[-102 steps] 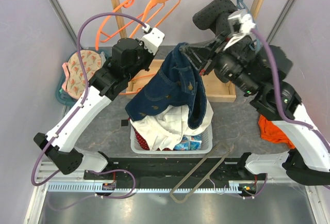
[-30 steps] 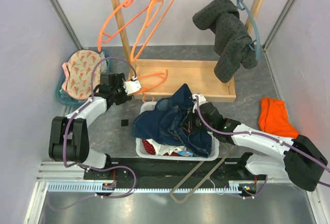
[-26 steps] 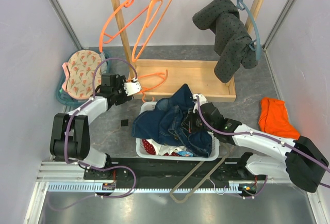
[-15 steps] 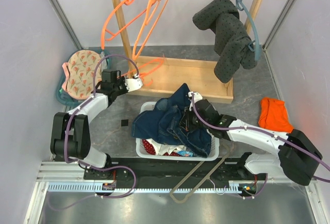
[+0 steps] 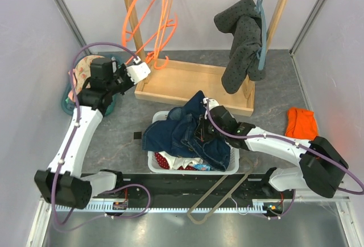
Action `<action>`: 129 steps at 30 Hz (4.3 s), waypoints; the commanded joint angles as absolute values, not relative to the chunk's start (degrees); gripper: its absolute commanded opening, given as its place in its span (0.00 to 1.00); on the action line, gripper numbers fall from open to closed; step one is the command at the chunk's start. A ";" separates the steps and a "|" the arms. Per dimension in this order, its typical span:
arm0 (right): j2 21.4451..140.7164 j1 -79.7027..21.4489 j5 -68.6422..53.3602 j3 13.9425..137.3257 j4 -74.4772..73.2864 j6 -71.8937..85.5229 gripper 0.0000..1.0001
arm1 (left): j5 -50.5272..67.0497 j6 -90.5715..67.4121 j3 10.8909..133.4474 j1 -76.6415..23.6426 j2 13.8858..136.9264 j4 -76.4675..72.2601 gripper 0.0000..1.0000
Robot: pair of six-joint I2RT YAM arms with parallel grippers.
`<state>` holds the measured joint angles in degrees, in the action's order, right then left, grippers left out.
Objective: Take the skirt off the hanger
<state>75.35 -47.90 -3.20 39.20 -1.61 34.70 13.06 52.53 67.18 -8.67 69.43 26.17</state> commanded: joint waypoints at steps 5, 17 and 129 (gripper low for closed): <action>73.92 -48.16 -1.06 50.96 -9.20 31.29 0.14 | 34.61 41.05 81.39 -13.09 66.62 58.86 0.15; 64.34 -48.08 2.90 68.90 -19.78 25.49 0.78 | 34.27 40.26 81.29 -15.90 67.32 65.91 0.17; 52.03 -48.34 0.18 54.40 -11.34 18.19 0.72 | 36.62 -2.71 124.47 -26.64 93.05 61.16 0.02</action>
<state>53.10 -48.16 -0.14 52.90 -13.10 17.23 15.03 9.10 111.07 -31.38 83.33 52.10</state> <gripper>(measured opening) 0.718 0.059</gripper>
